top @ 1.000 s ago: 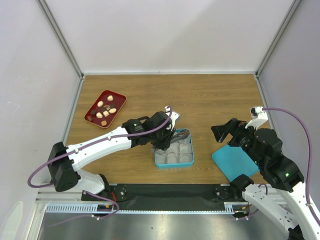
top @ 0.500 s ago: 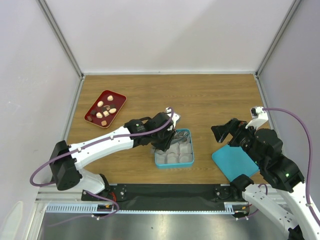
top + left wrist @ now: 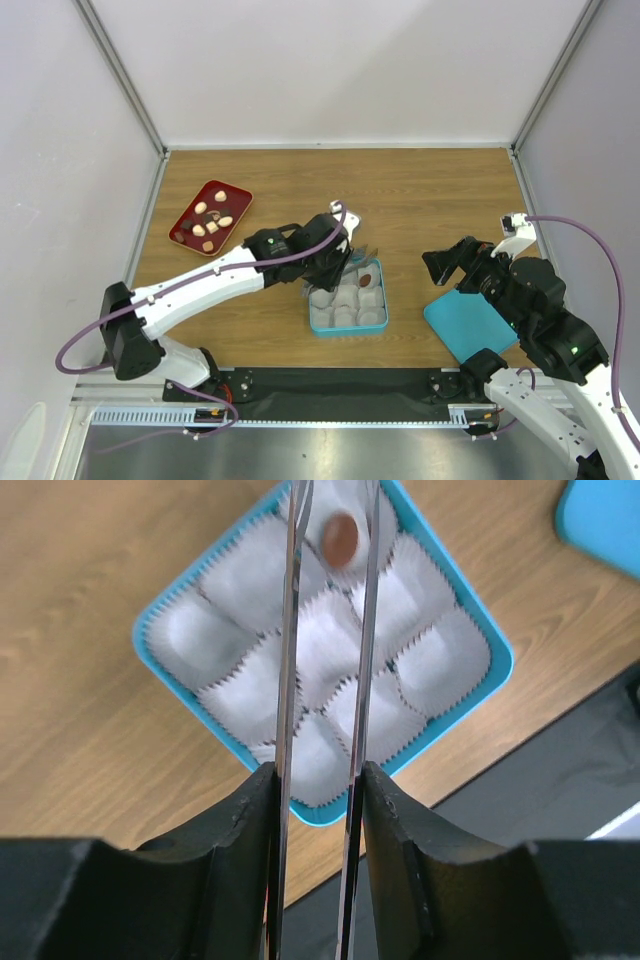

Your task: Pack the chocolate

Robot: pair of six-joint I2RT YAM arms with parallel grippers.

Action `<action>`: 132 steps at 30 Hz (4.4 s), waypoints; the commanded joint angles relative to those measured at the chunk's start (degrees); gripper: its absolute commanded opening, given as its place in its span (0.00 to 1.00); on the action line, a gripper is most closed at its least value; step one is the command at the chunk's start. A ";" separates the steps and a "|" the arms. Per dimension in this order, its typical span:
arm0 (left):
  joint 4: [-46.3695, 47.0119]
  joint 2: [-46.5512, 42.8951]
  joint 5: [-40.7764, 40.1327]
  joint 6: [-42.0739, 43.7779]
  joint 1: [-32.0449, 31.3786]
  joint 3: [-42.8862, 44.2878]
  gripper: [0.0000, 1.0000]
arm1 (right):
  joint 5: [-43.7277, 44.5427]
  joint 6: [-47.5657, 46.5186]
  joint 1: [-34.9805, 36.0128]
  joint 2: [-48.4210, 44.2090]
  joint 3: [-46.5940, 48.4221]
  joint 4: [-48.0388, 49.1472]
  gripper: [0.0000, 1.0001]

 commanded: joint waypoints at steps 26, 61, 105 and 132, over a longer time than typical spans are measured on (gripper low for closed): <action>3.81 1.96 -1.82 4.80 51.71 1.80 0.46 | -4.73 -2.39 -0.12 -0.54 0.01 1.73 0.96; 6.62 7.06 -5.26 6.38 53.47 -1.26 0.50 | -3.32 -4.94 -0.12 2.10 0.10 2.52 0.96; -1.63 -2.95 -1.48 10.43 43.20 5.94 0.35 | -0.60 -5.99 -0.03 3.94 1.68 2.35 0.96; 1.26 -11.31 -1.75 -1.62 1.09 -8.21 0.33 | 0.99 -3.89 -0.12 5.52 3.17 0.15 0.95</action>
